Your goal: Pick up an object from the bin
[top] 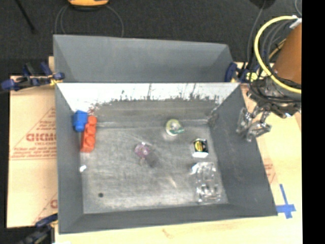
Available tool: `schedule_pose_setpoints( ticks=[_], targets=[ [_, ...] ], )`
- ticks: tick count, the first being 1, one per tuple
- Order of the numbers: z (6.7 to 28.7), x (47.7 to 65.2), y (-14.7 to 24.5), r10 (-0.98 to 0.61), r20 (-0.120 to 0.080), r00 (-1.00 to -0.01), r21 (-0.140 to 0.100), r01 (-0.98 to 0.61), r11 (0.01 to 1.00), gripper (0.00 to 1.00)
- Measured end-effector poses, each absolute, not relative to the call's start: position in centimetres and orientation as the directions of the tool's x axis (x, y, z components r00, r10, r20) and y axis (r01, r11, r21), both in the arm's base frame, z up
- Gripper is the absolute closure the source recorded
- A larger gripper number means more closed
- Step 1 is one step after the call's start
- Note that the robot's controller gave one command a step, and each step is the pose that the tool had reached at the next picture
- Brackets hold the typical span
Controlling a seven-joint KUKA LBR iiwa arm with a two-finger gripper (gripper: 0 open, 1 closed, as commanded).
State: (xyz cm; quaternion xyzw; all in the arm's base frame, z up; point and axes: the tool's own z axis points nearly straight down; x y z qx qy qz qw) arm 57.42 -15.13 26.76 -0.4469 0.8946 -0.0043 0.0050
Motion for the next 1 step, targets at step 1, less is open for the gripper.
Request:
schedule_pose_setpoints(
  ticks=[1],
  targets=[
    [16.7, 55.63, -14.59, -0.863, -0.002, -0.505, 0.005, -0.863, 0.505, 1.0]
  ],
)
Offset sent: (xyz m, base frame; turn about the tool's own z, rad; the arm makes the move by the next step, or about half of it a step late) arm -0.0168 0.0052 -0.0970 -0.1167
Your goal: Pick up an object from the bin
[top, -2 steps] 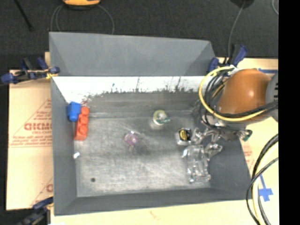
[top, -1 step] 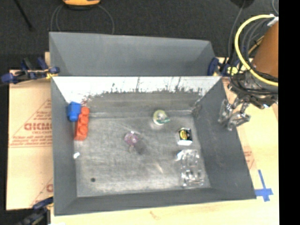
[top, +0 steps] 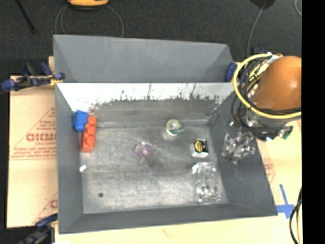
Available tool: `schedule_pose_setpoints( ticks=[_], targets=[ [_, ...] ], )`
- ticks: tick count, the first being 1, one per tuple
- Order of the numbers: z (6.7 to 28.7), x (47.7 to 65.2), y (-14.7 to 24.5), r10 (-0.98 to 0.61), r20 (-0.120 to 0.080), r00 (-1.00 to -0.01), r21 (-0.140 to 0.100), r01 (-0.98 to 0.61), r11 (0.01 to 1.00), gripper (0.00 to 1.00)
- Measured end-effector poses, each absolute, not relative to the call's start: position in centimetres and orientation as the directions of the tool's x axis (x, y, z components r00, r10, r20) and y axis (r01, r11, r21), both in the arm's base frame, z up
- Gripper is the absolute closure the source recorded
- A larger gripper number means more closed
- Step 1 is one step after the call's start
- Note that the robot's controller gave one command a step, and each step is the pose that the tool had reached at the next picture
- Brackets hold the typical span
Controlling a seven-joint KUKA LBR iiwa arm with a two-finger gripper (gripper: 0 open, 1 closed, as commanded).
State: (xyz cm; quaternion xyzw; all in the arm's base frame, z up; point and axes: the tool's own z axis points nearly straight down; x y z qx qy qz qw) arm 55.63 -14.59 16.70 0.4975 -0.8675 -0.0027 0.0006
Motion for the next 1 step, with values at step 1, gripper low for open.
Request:
schedule_pose_setpoints(
  ticks=[1],
  targets=[
    [17.11, 55.83, -14.63, -0.861, -0.004, -0.508, -0.002, -0.861, 0.508, 0.0]
  ],
)
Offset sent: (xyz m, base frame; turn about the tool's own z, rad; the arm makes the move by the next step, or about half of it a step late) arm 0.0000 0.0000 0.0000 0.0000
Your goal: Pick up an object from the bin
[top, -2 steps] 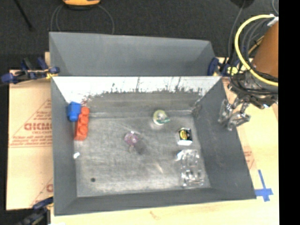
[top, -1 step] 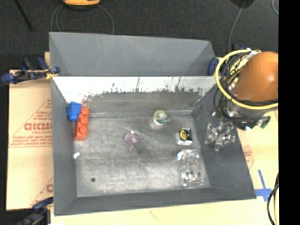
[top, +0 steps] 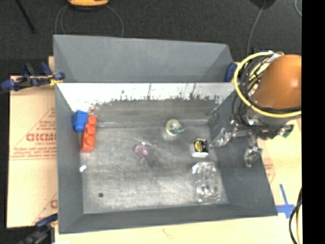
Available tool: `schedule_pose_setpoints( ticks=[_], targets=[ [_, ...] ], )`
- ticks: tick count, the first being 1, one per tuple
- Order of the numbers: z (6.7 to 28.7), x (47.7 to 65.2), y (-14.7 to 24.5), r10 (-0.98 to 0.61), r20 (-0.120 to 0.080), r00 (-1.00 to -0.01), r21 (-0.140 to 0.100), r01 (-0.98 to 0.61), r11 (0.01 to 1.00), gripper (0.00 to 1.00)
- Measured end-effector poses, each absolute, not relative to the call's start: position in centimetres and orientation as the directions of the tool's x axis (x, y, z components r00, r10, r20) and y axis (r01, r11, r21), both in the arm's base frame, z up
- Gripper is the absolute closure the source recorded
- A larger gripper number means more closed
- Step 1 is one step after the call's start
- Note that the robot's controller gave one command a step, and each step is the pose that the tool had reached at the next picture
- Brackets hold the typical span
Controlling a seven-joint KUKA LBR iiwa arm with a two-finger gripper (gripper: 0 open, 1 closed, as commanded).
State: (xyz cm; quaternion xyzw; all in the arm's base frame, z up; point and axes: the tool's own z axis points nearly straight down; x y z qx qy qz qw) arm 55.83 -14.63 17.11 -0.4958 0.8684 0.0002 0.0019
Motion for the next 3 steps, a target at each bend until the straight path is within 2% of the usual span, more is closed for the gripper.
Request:
schedule_pose_setpoints(
  ticks=[1, 2, 3],
  targets=[
    [11.9, 53.0, -12.2, -0.863, -0.01, -0.506, -0.024, -0.862, 0.506, 0.0],
    [11.4, 53.4, -11.8, -0.95, -0.009, -0.313, -0.03, -0.949, 0.313, 0.0],
    [10.8, 51.3, -9.4, -1.0, -0.001, 0.005, -0.026, -1.0, -0.005, 0.0]
  ],
)
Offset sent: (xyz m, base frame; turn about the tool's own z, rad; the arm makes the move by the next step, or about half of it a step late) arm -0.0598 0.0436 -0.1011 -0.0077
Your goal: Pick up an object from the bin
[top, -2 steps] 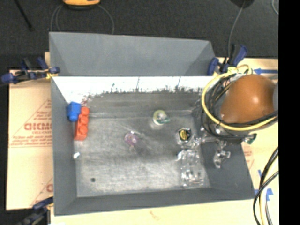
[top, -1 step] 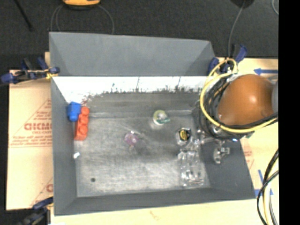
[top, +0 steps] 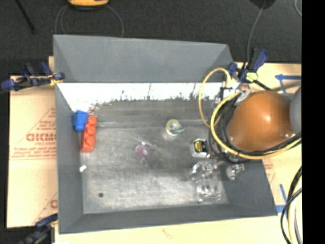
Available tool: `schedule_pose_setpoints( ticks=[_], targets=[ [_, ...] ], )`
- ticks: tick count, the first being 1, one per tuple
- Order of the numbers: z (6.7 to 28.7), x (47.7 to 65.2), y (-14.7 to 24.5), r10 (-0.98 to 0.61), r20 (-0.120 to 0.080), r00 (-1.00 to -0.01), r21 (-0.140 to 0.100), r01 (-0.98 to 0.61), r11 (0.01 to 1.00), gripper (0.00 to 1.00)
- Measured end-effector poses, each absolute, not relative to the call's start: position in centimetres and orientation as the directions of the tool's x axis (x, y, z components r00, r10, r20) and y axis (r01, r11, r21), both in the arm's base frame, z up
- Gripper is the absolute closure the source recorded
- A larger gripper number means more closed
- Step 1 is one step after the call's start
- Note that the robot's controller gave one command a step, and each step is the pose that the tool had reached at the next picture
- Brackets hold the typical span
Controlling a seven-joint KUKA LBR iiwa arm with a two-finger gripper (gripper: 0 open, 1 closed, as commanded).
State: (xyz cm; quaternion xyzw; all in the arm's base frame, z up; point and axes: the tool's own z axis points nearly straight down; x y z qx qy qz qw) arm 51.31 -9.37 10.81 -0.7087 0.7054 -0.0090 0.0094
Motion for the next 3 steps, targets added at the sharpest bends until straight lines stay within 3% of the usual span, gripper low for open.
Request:
schedule_pose_setpoints(
  ticks=[1, 2, 3],
  targets=[
    [8.4, 51.6, -7.8, -0.885, -0.002, 0.466, -0.001, -0.885, -0.466, 0.0],
    [8.5, 51.7, -7.8, -0.888, -0.001, 0.46, 0.0, -0.888, -0.46, 1.0],
    [18.8, 51.9, -7.5, -0.899, 0.002, 0.439, -0.005, -0.899, -0.439, 1.0]
  ],
)
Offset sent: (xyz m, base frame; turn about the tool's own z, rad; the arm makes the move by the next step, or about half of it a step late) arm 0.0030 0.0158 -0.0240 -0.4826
